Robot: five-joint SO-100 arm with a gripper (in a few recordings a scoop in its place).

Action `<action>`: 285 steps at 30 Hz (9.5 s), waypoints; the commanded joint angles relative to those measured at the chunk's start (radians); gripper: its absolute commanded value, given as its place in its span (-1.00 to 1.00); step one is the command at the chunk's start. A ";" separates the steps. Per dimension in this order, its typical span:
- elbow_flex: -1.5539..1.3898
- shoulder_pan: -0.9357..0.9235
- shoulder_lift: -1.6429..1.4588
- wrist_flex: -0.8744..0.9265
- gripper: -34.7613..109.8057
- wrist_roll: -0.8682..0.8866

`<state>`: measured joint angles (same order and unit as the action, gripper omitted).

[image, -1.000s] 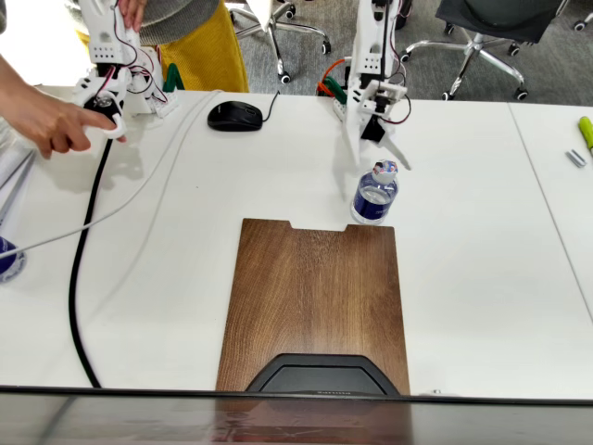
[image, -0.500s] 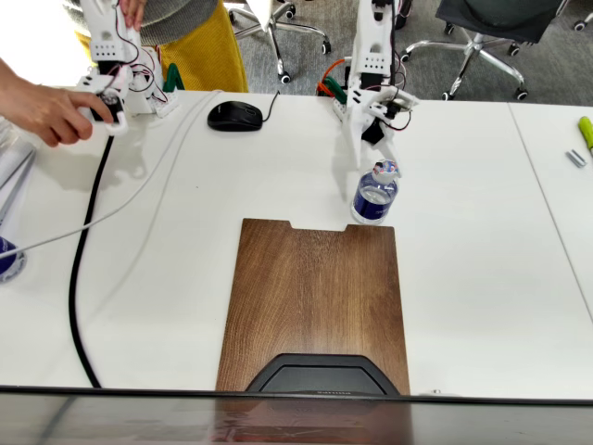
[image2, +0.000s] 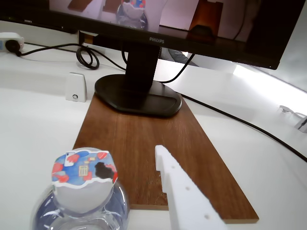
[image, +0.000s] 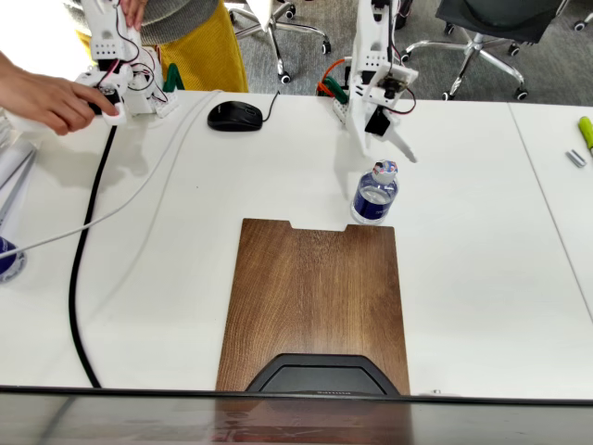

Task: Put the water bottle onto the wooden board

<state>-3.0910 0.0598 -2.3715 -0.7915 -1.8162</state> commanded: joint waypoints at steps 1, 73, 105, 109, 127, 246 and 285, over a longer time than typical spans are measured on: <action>-0.003 0.011 -0.034 -0.017 0.28 0.006; 0.256 0.080 0.555 -0.173 -0.52 0.020; 0.828 -0.089 0.565 0.087 -0.52 0.140; 0.960 -0.132 0.713 0.067 -0.52 0.140; 1.413 -0.164 1.221 -0.051 -0.52 0.184; -0.011 -0.103 -0.614 0.311 -0.52 0.103; -0.014 -0.098 -0.925 -0.186 -0.52 0.066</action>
<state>-3.0940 -0.0353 -3.2858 -0.9495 -1.7257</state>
